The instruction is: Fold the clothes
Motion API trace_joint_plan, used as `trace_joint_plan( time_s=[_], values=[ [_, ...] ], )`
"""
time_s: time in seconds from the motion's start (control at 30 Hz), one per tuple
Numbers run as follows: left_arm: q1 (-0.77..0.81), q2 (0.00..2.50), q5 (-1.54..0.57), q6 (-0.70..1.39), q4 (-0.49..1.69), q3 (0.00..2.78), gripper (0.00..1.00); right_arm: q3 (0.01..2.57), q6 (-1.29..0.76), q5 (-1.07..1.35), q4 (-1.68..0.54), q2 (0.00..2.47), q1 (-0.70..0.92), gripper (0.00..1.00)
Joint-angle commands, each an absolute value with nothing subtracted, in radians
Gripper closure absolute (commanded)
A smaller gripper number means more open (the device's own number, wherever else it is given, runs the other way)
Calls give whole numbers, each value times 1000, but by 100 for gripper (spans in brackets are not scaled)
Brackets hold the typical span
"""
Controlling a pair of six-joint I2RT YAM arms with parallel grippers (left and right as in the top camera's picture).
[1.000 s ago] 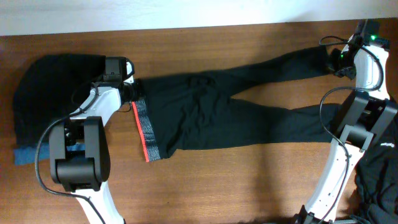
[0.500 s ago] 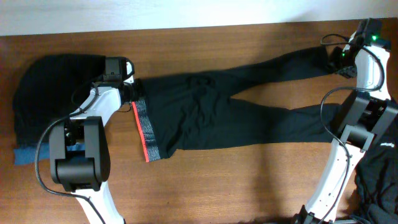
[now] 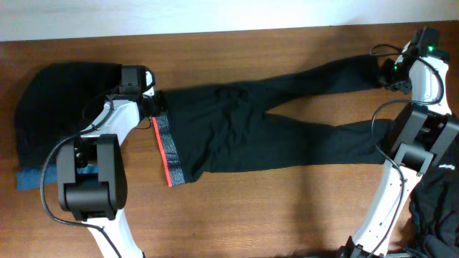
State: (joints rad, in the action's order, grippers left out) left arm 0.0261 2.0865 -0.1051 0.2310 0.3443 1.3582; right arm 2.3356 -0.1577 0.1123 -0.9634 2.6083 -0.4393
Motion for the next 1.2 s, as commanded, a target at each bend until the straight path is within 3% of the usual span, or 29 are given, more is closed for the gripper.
trace_joint_plan(
  time_s=[0.0, 0.27, 0.53, 0.63, 0.7, 0.8, 1.17],
  values=[
    [26, 2146, -109, 230, 379, 1326, 81, 2385, -162, 150, -986, 2572, -425, 96],
    [26, 2146, -109, 230, 379, 1326, 81, 2542, -202, 142, -1043, 2462, -383, 96],
    [27, 2146, -110, 230, 379, 1326, 81, 2588, -327, 55, -941, 2471, -374, 96],
    [27, 2146, -110, 230, 379, 1326, 81, 2588, -357, 47, -904, 2494, -374, 68],
    [27, 2146, -113, 230, 379, 1326, 81, 2588, -357, 47, -892, 2517, -373, 57],
    [27, 2146, -117, 230, 379, 1326, 81, 2585, -356, 47, -913, 2563, -373, 32],
    [27, 2146, -117, 230, 378, 1326, 81, 2580, -246, 40, -1042, 2599, -387, 29]
  ],
)
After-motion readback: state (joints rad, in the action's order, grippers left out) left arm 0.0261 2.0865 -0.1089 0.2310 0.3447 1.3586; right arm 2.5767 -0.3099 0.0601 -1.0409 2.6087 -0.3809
